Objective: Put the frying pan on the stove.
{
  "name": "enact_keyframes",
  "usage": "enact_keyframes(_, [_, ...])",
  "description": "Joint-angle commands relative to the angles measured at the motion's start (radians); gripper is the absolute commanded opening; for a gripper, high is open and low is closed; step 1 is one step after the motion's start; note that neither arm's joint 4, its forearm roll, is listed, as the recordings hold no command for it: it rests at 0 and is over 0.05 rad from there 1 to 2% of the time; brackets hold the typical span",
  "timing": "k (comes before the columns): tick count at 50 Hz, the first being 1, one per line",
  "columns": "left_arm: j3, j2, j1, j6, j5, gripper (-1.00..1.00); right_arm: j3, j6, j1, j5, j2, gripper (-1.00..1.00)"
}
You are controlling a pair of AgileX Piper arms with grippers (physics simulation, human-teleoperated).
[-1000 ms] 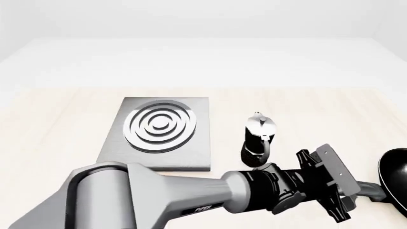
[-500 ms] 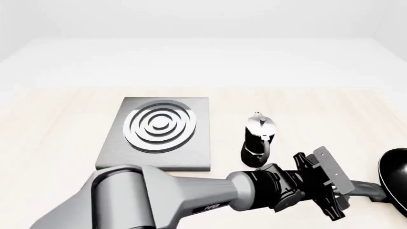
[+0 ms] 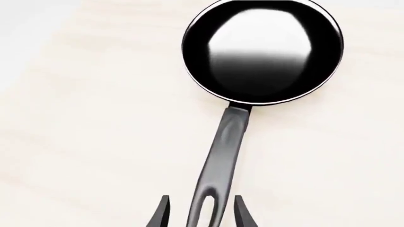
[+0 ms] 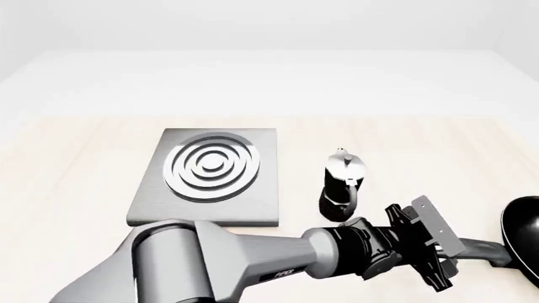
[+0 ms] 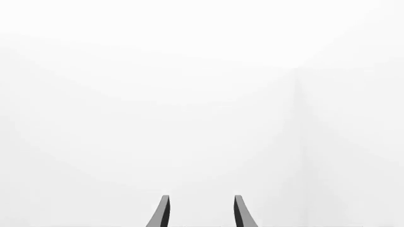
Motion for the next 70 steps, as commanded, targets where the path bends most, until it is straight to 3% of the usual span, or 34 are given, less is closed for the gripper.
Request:
enact_keyframes(1, [-0.016,0.022,0.001,-0.003,0.007,1.00,0.002,0.004,-0.006,0.003,0.000,1.00])
enact_keyframes(70, [-0.214,0.152,-0.004,0.029,0.100,1.00,0.002,0.024,-0.019,-0.007,0.000,1.00])
